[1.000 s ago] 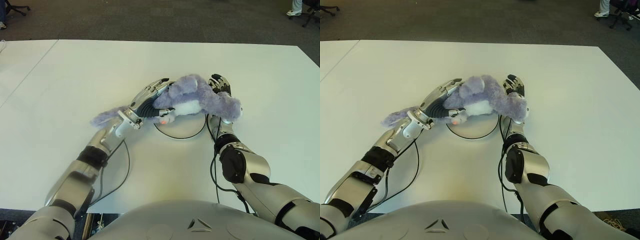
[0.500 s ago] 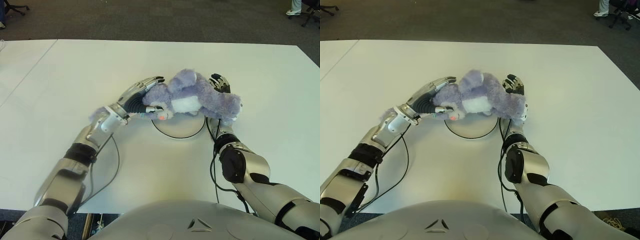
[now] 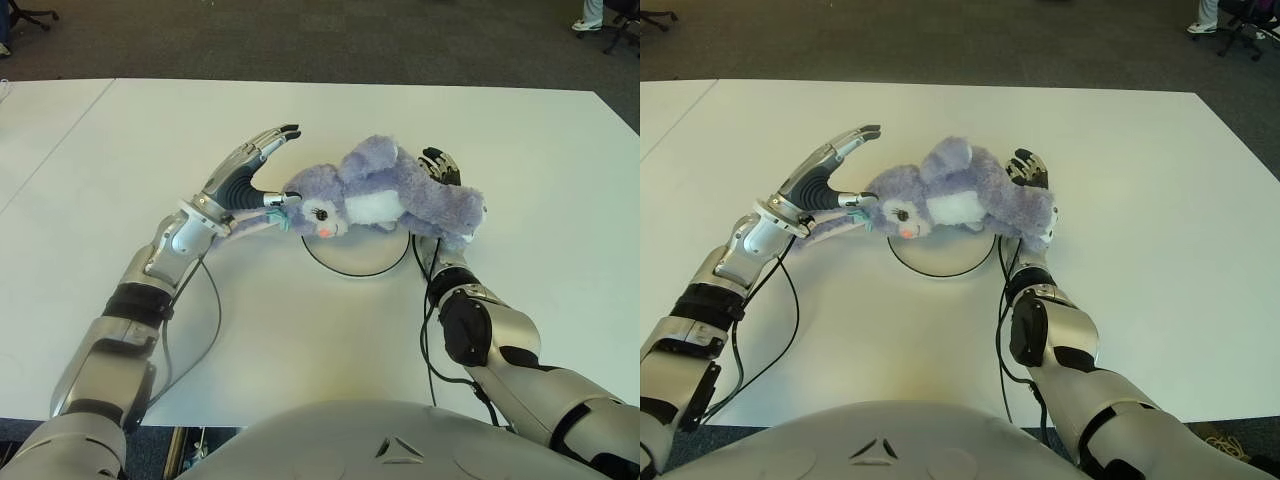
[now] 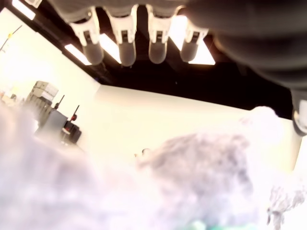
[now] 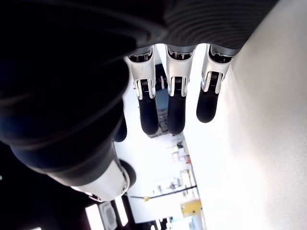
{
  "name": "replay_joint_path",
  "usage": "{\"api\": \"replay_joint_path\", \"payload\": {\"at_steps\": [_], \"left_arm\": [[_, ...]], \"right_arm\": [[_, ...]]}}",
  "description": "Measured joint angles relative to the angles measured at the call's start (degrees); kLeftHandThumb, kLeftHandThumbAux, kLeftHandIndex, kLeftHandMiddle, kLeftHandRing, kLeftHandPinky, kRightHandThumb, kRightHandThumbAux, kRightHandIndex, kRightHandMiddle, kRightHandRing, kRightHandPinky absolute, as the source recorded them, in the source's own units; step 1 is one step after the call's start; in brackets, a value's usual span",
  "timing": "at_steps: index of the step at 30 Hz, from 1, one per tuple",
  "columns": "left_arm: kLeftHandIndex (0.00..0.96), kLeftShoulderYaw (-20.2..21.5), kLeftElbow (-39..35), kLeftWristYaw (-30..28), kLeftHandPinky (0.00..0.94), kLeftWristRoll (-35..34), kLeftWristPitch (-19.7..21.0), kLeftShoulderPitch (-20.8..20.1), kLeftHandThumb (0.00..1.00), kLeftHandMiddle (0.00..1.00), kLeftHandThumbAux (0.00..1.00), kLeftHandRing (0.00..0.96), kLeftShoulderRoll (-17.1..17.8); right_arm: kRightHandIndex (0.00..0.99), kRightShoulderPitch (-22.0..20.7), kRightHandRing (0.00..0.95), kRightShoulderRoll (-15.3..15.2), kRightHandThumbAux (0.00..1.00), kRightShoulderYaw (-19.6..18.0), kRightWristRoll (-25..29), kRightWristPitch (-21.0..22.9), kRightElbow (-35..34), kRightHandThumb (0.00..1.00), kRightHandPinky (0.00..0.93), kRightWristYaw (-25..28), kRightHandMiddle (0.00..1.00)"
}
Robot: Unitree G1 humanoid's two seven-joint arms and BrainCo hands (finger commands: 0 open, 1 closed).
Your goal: Put the doll into the plate.
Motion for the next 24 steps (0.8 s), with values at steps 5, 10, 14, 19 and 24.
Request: {"api": "replay_joint_path", "payload": {"at_steps": [5, 10, 14, 19, 24], "left_arm": [[0.000, 1.6, -0.9, 0.0, 0.000, -0.7, -1.1, 0.2, 0.090, 0.019, 0.292, 0.015, 0.0], [0.000, 3.0, -2.1, 0.0, 0.000, -1.2, -2.4, 0.7, 0.098, 0.018, 0.295, 0.013, 0.0], [0.000, 3.7, -3.0, 0.0, 0.000, -1.8, -2.6, 1.1, 0.100, 0.019, 0.308, 0.017, 0.0], [0.000, 4.9, -4.3, -0.2, 0.017, -2.3, -2.7, 1.3, 0.087, 0.035, 0.332, 0.039, 0.0], [0.000, 5.7, -4.5, -0.2, 0.036, -2.9, -2.8, 1.3, 0.074, 0.055, 0.340, 0.068, 0.0]], "right_arm": [[0.272, 0.0, 0.213, 0.0, 0.847, 0.0, 0.0, 0.0, 0.0, 0.524, 0.213, 0.0, 0.232], [0.270, 0.0, 0.214, 0.0, 0.839, 0.0, 0.0, 0.0, 0.0, 0.533, 0.208, 0.0, 0.231], [0.264, 0.0, 0.207, 0.0, 0.836, 0.0, 0.0, 0.0, 0.0, 0.531, 0.204, 0.0, 0.223], [0.263, 0.0, 0.196, 0.0, 0.844, 0.0, 0.0, 0.0, 0.0, 0.525, 0.185, 0.0, 0.216], [0.268, 0.0, 0.195, 0.0, 0.845, 0.0, 0.0, 0.0, 0.0, 0.528, 0.186, -0.1, 0.219]]}}
